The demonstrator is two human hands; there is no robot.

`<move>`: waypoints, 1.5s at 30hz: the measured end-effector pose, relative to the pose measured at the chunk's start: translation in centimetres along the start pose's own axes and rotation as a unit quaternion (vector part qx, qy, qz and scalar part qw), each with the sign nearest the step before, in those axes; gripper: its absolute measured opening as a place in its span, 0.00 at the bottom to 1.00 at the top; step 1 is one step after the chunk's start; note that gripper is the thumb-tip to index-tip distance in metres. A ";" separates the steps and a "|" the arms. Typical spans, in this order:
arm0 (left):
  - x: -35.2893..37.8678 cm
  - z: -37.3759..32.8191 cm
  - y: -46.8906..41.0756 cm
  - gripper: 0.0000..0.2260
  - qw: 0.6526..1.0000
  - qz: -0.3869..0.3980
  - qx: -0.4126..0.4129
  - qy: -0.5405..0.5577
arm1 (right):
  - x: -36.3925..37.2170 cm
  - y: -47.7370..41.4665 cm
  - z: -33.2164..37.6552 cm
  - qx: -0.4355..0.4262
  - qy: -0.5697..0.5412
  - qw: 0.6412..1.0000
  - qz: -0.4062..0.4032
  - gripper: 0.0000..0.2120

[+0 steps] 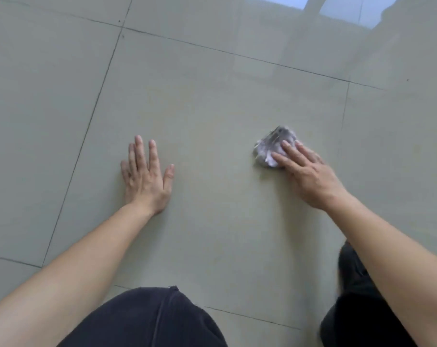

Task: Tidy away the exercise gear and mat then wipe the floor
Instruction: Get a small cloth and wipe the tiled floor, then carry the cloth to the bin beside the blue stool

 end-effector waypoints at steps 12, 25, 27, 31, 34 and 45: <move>1.4 -5.6 -0.3 0.29 0.966 0.230 -0.016 -0.120 | 1.2 0.6 1.9 0.339 -0.153 0.927 -0.043 0.32; -14.5 -21.2 16.0 0.29 0.961 0.247 0.043 -0.119 | -16.6 14.5 5.6 0.229 -0.268 0.924 0.147 0.27; -23.2 -22.9 15.3 0.29 0.965 0.217 0.051 -0.135 | -25.7 13.4 3.9 0.241 -0.275 0.924 0.111 0.25; -47.1 -28.1 11.5 0.30 0.987 0.087 0.043 -0.130 | -49.7 8.3 2.0 0.214 -0.278 0.936 0.007 0.25; -68.1 -33.0 10.7 0.29 0.993 -0.042 0.047 -0.101 | -70.9 5.6 2.3 0.155 -0.271 0.946 -0.084 0.25; -103.3 -35.4 33.3 0.27 0.898 -0.432 -0.071 -0.043 | -108.0 7.0 18.1 -0.177 -0.313 0.891 -0.276 0.22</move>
Point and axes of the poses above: each hand's wrist, its own y-axis away from the middle knuckle, its own x-axis out of the palm, z = x × y, the point moved 9 cm from there along -y, towards the middle knuckle, and after that the axes turned 8 degrees about y, right-handed, at the moved point
